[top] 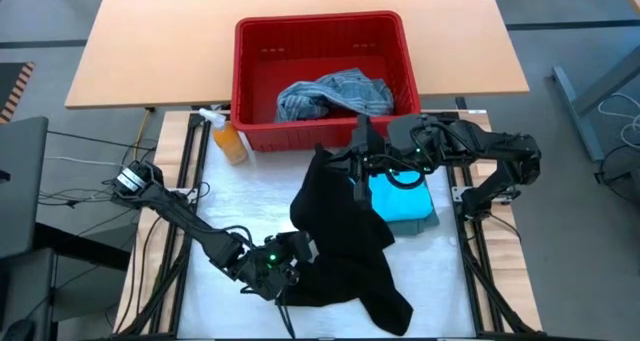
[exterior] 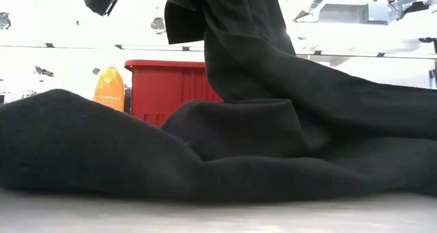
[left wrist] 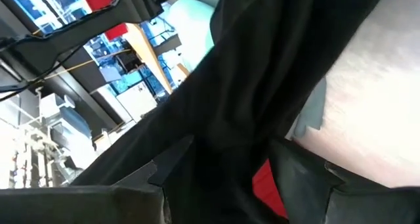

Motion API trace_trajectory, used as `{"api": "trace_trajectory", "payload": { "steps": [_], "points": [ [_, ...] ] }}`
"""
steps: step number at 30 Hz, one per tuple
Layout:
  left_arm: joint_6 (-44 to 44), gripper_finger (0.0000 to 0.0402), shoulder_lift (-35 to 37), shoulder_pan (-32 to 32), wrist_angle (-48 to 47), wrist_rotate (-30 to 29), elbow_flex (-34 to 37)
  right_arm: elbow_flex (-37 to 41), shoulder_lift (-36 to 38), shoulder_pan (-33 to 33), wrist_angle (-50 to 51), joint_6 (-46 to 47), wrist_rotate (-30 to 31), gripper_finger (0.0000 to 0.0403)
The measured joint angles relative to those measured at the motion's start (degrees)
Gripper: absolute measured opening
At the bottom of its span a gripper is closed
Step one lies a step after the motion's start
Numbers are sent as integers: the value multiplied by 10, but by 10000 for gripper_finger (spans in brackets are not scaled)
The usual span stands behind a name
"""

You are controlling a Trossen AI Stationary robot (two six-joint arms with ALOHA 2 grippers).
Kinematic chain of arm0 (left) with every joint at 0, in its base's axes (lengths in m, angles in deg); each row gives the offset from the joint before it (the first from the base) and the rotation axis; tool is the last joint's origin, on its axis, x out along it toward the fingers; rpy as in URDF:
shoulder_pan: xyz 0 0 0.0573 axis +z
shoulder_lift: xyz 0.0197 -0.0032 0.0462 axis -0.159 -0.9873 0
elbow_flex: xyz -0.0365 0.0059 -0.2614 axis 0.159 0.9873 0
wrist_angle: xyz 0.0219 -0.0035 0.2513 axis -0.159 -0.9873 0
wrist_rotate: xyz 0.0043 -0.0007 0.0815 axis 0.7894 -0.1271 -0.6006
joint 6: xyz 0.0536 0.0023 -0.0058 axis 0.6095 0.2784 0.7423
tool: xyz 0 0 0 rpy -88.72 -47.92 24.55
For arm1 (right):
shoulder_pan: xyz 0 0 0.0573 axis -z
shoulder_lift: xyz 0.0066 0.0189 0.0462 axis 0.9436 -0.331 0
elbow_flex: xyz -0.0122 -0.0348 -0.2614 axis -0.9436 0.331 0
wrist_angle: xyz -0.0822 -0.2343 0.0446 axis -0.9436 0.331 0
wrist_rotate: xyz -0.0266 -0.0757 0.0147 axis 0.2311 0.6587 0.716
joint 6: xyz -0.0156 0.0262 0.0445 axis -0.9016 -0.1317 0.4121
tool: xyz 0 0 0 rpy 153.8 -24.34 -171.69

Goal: Fold Laundry from Bin
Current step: Fold the black shirt

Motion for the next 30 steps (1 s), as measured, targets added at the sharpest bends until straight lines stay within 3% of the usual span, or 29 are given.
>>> {"api": "trace_trajectory", "payload": {
  "steps": [4, 10, 18, 25, 30],
  "points": [
    [10, 134, 0, -4, 9, -7, 0, 0, 0, 0, 0, 0, 0, 39],
    [-5, 14, 0, -4, 13, -47, 0, 0, 0, 1, 2, 0, 0, 39],
    [-23, 1, 1, -37, 79, -65, 0, -1, -12, 15, 79, 34, 0, 61],
    [-41, 0, 32, -62, 112, -95, 0, 0, -78, 40, 202, 40, -25, 152],
    [-156, 0, 84, -63, 79, -113, 0, 0, -98, 39, 335, 79, -89, 218]
  ]
}}
